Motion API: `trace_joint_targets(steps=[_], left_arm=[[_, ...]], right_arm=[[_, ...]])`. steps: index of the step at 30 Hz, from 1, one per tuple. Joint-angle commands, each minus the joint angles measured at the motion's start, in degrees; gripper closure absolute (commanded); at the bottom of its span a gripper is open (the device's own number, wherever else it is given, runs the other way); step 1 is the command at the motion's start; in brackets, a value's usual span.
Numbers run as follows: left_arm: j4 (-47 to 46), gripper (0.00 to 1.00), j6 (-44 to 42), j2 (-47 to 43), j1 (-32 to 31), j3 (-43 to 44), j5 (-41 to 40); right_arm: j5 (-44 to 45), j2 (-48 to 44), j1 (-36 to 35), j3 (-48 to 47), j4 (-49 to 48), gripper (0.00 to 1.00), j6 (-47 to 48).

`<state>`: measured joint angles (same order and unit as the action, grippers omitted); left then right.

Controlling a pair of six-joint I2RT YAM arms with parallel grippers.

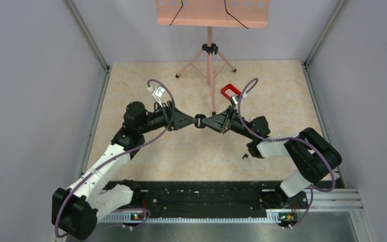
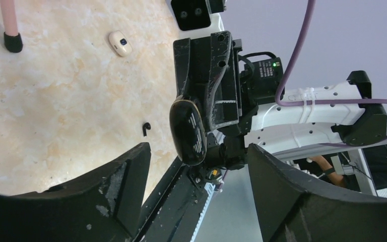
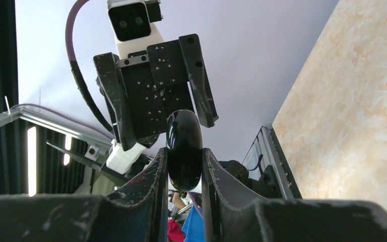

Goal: Insert the wireless bluetooth earbuds into the charging case
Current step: Open the charging case to the charging case.

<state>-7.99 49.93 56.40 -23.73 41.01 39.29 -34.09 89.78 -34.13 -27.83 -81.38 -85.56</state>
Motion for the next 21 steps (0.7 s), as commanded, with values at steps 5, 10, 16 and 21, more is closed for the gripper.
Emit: trace_joint_targets(steps=[5, 10, 16, 21], left_arm=[[-9.88, 0.35, 4.36, 2.70, -0.61, -1.95, 4.36], [-9.61, 0.47, 4.26, 4.41, -1.12, -1.37, 5.52], [-10.53, 0.54, 4.37, 5.12, -1.37, -1.28, 5.10], [-10.08, 0.65, 4.43, 5.20, -1.41, -1.48, 4.90]], right_arm=[[0.70, -0.27, -0.85, -1.86, -3.37, 1.00, 0.25], [0.79, -0.32, -0.85, -1.35, -4.39, 1.00, -0.04], [0.36, 0.25, -0.86, -1.68, -4.75, 1.00, -0.25], [0.08, 0.78, -0.85, -1.64, -5.68, 1.00, -0.75]])
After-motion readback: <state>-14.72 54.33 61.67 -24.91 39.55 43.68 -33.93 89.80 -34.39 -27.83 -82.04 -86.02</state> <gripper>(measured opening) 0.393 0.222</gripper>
